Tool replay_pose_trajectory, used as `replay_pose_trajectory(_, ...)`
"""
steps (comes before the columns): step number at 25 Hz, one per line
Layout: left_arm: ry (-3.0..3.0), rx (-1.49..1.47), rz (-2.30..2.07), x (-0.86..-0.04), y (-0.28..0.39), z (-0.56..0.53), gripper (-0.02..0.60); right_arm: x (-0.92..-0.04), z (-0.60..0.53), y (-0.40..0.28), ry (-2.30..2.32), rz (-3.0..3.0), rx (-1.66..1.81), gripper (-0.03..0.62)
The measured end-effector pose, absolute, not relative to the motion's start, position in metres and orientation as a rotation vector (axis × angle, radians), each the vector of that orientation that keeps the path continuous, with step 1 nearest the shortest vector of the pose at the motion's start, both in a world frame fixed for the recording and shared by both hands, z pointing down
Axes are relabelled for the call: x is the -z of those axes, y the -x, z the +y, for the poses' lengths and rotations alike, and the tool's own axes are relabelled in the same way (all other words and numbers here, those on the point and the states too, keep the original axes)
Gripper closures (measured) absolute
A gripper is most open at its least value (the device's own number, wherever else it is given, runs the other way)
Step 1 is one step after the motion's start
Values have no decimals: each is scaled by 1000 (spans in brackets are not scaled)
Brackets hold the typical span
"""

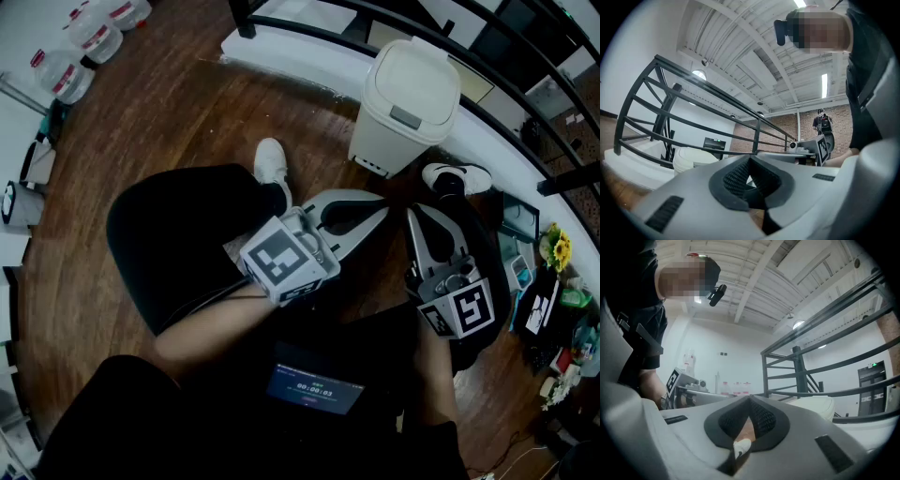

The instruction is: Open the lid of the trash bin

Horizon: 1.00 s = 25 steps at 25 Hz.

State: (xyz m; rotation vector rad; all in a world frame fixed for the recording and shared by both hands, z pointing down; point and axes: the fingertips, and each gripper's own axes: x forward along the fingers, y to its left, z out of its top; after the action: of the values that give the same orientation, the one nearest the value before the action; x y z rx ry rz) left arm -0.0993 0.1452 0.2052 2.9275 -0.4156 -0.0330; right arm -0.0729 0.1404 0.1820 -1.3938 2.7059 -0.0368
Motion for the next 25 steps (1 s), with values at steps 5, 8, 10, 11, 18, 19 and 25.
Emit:
replay_pose_trajectory(5,-2932,55,-424,-206,88,126,568,-174,122,63,1412,2727,10,579)
replay_pose_trajectory(8,-2913,70,-454,-209,75,111,568,-174,113,56,1409,2746,1,579)
replay_pose_trajectory(10,-2901,79,-458,-213,65,104,568,-177,110,47,1417,2764,-3,579)
replay_pose_trajectory(11,-2891,82,-465,-214,61,100,568,-179,108,41,1424,2775,-5,579)
replay_pose_trajectory(18,-2847,-20,-557,-248,32,64,568,-188,68,7,1429,2809,29,579)
replay_pose_trajectory(19,-2841,-33,-584,-255,29,55,568,-189,61,3,1433,2803,36,579)
replay_pose_trajectory(25,-2760,-24,-641,-304,13,8,568,-223,21,-4,1386,2824,134,579)
